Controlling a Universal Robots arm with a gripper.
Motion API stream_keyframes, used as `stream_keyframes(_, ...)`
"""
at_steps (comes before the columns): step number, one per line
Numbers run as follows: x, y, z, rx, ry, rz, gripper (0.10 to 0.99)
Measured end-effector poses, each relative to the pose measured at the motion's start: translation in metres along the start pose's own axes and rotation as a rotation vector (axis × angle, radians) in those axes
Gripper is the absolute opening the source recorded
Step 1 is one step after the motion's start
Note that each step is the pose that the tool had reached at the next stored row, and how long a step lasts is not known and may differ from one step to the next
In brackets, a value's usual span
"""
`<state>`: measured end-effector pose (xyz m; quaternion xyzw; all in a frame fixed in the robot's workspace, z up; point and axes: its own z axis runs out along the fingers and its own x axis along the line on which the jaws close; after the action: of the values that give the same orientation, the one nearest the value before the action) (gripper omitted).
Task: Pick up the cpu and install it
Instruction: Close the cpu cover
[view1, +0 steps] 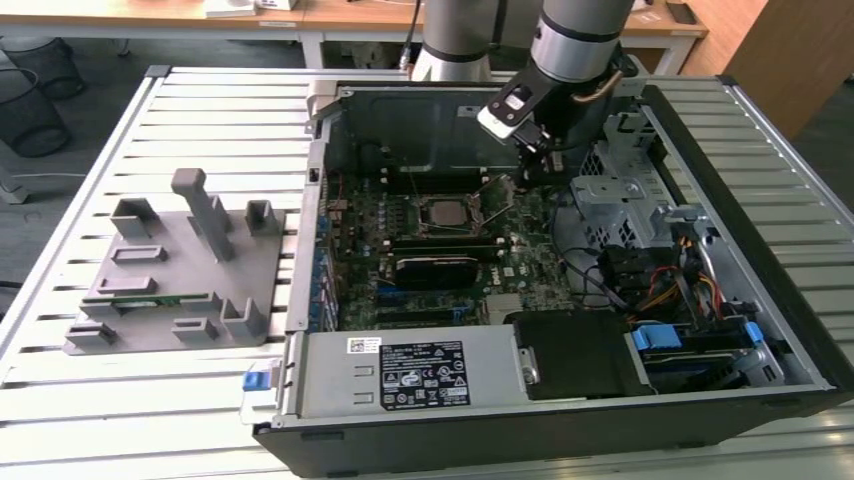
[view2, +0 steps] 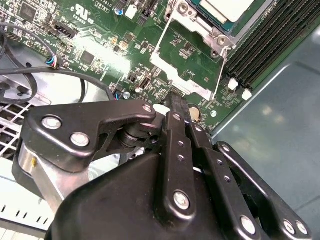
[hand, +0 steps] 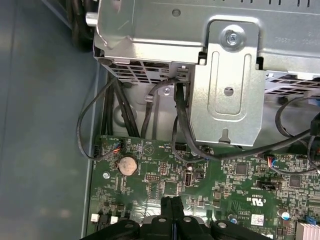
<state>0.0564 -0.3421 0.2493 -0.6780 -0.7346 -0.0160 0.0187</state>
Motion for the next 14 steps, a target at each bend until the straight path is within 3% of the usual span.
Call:
stream_keyframes(9,-0.0003,-0.0002,0.0067,0.006,0.0007,0.0,0.106)
stream_keyframes(14,-0.0002,-0.0014,0.0065,0.008,0.007,0.0,0.106)
